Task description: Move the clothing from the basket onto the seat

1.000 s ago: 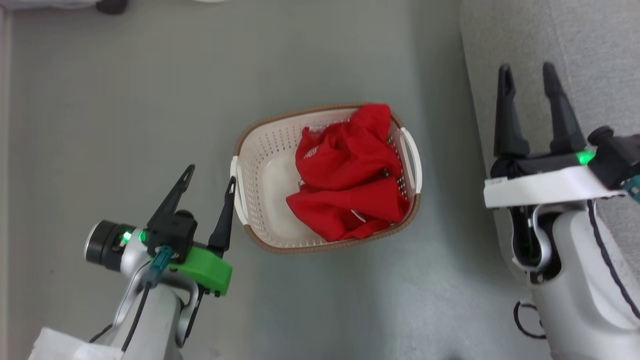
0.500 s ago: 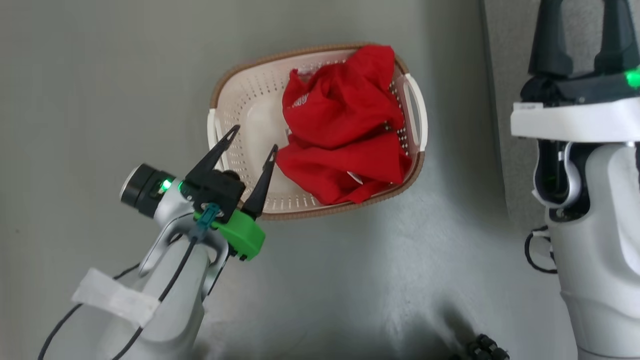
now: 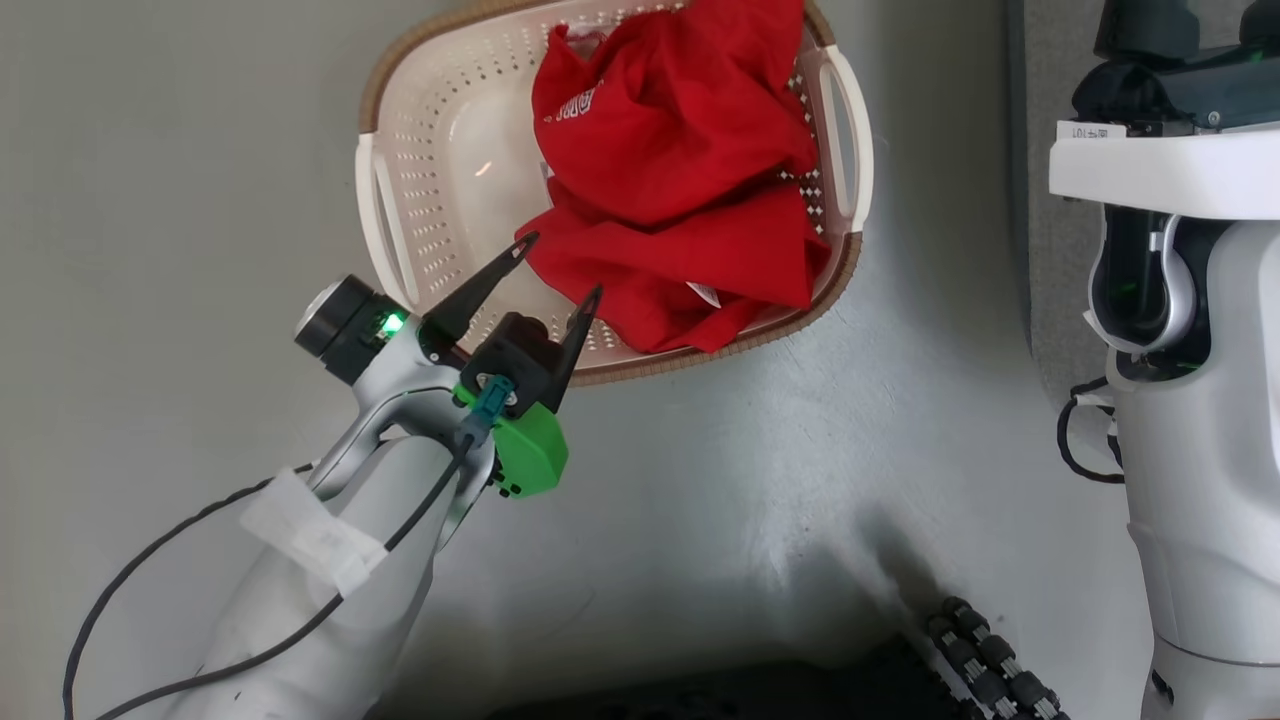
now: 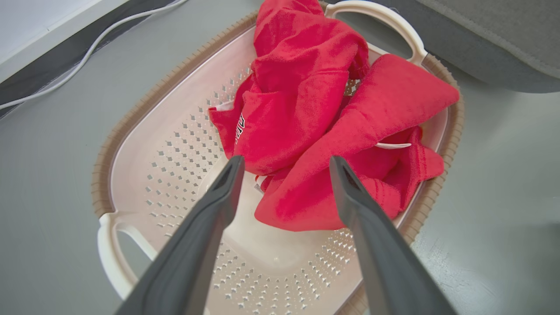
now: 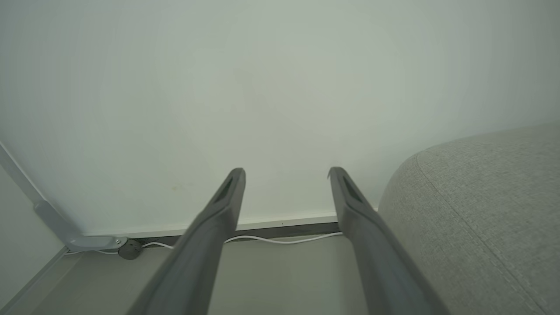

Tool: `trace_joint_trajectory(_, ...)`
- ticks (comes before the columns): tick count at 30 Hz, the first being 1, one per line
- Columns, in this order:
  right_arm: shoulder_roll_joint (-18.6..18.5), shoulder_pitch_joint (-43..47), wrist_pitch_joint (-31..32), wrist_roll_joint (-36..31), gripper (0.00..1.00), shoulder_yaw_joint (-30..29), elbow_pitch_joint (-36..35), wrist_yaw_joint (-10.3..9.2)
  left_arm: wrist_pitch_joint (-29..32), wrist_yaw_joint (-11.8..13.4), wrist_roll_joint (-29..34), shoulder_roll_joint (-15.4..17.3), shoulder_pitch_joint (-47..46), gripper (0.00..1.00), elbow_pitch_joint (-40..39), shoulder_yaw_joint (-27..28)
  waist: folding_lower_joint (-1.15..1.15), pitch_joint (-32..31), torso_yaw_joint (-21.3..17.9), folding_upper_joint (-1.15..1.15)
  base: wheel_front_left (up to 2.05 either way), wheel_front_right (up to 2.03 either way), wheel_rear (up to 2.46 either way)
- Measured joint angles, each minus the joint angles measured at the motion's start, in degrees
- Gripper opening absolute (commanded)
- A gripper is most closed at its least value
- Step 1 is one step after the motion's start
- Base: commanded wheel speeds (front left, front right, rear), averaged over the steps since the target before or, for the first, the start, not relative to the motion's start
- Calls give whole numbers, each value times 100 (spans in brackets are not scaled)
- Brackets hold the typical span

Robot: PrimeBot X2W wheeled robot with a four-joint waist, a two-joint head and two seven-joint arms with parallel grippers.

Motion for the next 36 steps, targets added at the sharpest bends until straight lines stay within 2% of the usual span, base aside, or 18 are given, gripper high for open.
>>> trace_joint_trajectory(16,118,-256,0,-41,100,98,87,126,-7,-51,276,-19,-704,100,727,-744,0,452,-273,0,0,0,0)
trace_joint_trajectory(36,167,-456,0,-30,100,193,102,151,101,-51,255,-24,-1448,100,1622,-1033,0,903,-696,0,0,0,0)
